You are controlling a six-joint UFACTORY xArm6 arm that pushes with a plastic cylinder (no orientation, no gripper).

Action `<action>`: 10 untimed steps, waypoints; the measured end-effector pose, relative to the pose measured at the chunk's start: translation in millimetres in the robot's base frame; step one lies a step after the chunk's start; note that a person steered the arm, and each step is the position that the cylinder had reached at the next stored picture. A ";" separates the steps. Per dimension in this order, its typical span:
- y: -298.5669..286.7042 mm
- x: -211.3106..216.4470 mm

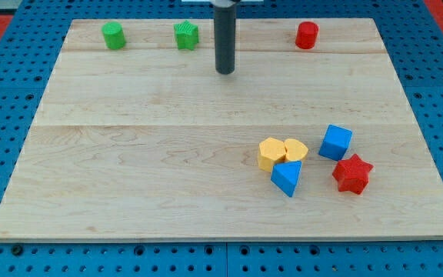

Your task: Push the green circle to the bottom center of the board

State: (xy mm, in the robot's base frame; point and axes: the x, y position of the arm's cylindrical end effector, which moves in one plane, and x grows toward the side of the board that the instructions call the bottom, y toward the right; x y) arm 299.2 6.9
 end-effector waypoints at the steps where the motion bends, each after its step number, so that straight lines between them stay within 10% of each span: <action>1: 0.1 -54.4; 6: -225.8 -96.3; 10: -145.1 18.3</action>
State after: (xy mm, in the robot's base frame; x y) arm 317.5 -138.2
